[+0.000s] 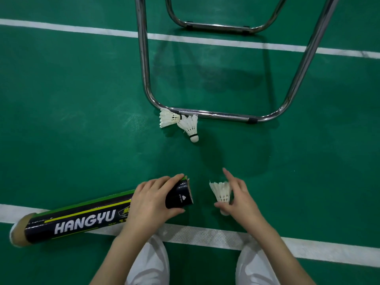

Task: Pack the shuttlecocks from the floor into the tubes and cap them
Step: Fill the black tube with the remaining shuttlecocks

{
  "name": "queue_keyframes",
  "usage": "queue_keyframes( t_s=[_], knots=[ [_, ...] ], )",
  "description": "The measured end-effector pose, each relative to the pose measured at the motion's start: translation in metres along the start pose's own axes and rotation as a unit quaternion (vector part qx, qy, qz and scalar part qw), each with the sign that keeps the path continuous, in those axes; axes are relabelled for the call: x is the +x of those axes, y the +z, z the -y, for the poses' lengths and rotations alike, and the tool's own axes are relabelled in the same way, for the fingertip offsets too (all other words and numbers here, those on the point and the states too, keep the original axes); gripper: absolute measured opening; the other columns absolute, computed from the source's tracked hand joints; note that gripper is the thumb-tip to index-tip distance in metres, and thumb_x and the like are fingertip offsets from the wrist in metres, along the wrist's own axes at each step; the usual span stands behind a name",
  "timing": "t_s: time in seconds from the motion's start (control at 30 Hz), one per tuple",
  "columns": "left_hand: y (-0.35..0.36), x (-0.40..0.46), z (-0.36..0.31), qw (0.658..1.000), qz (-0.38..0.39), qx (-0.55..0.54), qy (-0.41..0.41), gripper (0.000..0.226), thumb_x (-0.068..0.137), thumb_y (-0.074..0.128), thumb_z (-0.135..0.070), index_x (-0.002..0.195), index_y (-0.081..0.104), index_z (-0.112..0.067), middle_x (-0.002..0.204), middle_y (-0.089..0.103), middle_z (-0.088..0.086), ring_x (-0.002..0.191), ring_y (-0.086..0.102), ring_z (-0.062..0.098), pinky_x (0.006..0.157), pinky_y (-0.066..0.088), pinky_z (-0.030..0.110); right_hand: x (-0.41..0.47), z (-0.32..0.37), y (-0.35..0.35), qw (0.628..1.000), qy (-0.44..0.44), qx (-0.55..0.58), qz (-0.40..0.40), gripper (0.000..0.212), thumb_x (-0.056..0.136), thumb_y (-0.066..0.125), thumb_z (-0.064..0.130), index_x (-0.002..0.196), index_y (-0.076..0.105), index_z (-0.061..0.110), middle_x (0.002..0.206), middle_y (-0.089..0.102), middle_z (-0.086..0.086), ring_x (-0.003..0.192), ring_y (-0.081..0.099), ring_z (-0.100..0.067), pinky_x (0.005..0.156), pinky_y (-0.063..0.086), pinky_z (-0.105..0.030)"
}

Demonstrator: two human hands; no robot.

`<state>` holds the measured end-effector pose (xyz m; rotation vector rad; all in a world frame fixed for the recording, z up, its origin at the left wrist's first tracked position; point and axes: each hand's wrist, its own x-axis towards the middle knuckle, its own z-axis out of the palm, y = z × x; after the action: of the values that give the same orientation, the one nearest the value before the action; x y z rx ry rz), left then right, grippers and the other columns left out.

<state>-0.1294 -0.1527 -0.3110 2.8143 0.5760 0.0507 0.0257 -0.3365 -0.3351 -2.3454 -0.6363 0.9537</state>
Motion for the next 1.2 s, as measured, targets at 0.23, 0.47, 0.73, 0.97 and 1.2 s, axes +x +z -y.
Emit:
queue_keyframes(
  t_s=[0.23, 0.47, 0.73, 0.97, 1.2],
  knots=[
    [0.014, -0.008, -0.010, 1.000, 0.000, 0.003, 0.021, 0.093, 0.043, 0.083, -0.056, 0.125, 0.047, -0.033, 0.102, 0.066, -0.008, 0.087, 0.065, 0.020, 0.076, 0.049, 0.037, -0.020, -0.015, 0.014, 0.998, 0.016, 0.026, -0.057, 0.033, 0.084, 0.065, 0.033, 0.107, 0.052, 0.015, 0.116, 0.039, 0.003, 0.088, 0.051, -0.011, 0.076, 0.042, -0.024],
    [0.016, -0.011, -0.012, 0.999, -0.001, 0.012, 0.037, 0.095, 0.041, 0.083, -0.057, 0.125, 0.047, -0.032, 0.100, 0.067, -0.006, 0.085, 0.065, 0.020, 0.074, 0.050, 0.037, -0.027, -0.026, 0.002, 0.996, -0.013, -0.011, -0.086, 0.020, 0.079, 0.071, 0.028, 0.088, 0.071, 0.010, 0.095, 0.058, 0.007, 0.097, 0.041, -0.010, 0.080, 0.029, -0.017],
    [0.013, -0.009, -0.012, 1.000, 0.003, 0.016, 0.025, 0.091, 0.046, 0.081, -0.058, 0.126, 0.047, -0.033, 0.105, 0.066, -0.007, 0.090, 0.064, 0.020, 0.078, 0.049, 0.037, -0.035, -0.006, 0.000, 0.992, 0.007, 0.118, -0.047, 0.015, 0.084, 0.066, 0.026, 0.075, 0.062, 0.039, 0.081, 0.068, 0.009, 0.078, 0.060, -0.005, 0.068, 0.044, -0.017],
    [0.009, -0.008, -0.016, 1.000, -0.007, 0.004, 0.030, 0.089, 0.049, 0.081, -0.056, 0.128, 0.047, -0.032, 0.106, 0.066, -0.005, 0.092, 0.064, 0.020, 0.078, 0.048, 0.038, -0.038, 0.008, -0.007, 0.971, 0.012, 0.229, -0.071, 0.007, 0.087, 0.063, 0.023, 0.087, 0.069, 0.021, 0.087, 0.072, 0.007, 0.089, 0.065, -0.006, 0.082, 0.049, -0.021],
    [0.009, -0.009, -0.022, 0.999, -0.002, 0.011, 0.043, 0.092, 0.047, 0.080, -0.059, 0.128, 0.044, -0.033, 0.105, 0.066, -0.007, 0.090, 0.064, 0.018, 0.076, 0.049, 0.037, -0.040, 0.013, -0.010, 0.966, -0.009, 0.229, -0.119, 0.013, 0.087, 0.062, 0.018, 0.081, 0.064, 0.029, 0.075, 0.064, 0.013, 0.073, 0.057, 0.007, 0.069, 0.044, -0.008]
  ],
)
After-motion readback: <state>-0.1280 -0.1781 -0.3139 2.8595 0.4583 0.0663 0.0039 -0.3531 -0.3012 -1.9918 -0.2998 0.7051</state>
